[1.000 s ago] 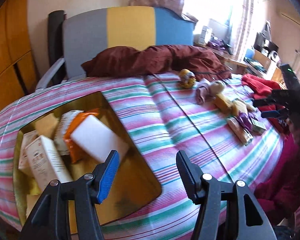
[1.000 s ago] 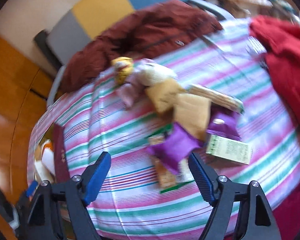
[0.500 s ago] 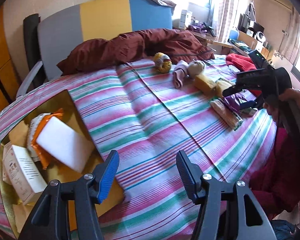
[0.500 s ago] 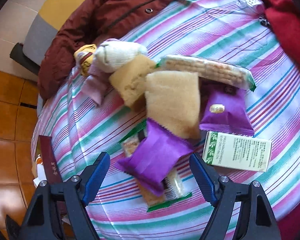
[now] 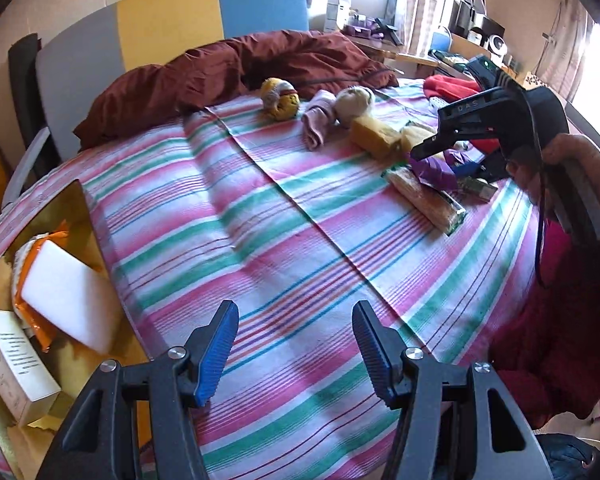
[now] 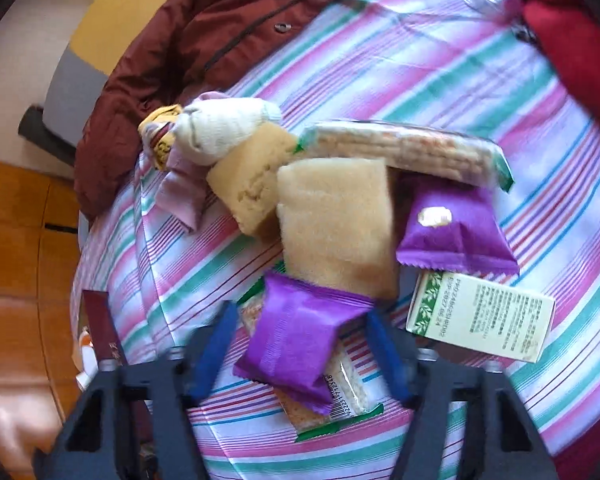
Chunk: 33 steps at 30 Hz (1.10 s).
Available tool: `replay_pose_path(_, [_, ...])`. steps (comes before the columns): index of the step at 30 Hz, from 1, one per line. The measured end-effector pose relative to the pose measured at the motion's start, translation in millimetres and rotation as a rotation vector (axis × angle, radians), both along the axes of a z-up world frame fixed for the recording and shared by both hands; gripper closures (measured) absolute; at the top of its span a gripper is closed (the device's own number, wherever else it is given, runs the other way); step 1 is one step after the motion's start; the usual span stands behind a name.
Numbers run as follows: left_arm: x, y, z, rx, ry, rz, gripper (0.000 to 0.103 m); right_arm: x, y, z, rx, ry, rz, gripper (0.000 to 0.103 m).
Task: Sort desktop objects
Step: 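Close the right tool on the purple wrapped snack and lift it, then grasp the green-edged cracker packet with the left tool while the right holds the purple snack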
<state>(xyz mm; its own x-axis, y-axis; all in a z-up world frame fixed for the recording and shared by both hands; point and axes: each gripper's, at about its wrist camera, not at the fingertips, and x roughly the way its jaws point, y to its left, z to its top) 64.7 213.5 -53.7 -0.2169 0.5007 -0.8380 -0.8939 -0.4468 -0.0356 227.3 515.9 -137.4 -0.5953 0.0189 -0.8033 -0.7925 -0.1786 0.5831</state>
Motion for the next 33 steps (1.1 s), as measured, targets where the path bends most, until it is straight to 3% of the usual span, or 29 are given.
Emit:
replay_pose_path(1, [0,1,-1,-0.003,-0.003,-0.005,0.043,-3,-2,0,0.007,-0.007,0.021,0.060])
replay_pose_path(8, [1,18,-8,-0.010,-0.080,-0.033,0.044,-24,-16,23,0.157,0.006,0.153,0.063])
replay_pose_path(12, [3,45,-10,-0.005,-0.170,-0.052,0.050,-8,-21,60,0.359,0.079,0.091,0.063])
replay_pose_path(15, [9,69,-11,-0.007,-0.195,-0.075,0.051,10,-21,72,0.418,0.107,0.022,0.063])
replay_pose_path(23, [30,143,-24,-0.041,-0.268,-0.107,0.051,42,-15,87,0.486,0.122,-0.131,0.063])
replay_pose_path(28, [32,176,-36,-0.064,-0.356,-0.067,0.050,49,-15,92,0.502,0.132,-0.148,0.063])
replay_pose_path(33, [34,201,-45,-0.082,-0.368,-0.027,0.047,56,-15,94,0.501,0.167,-0.165,0.063])
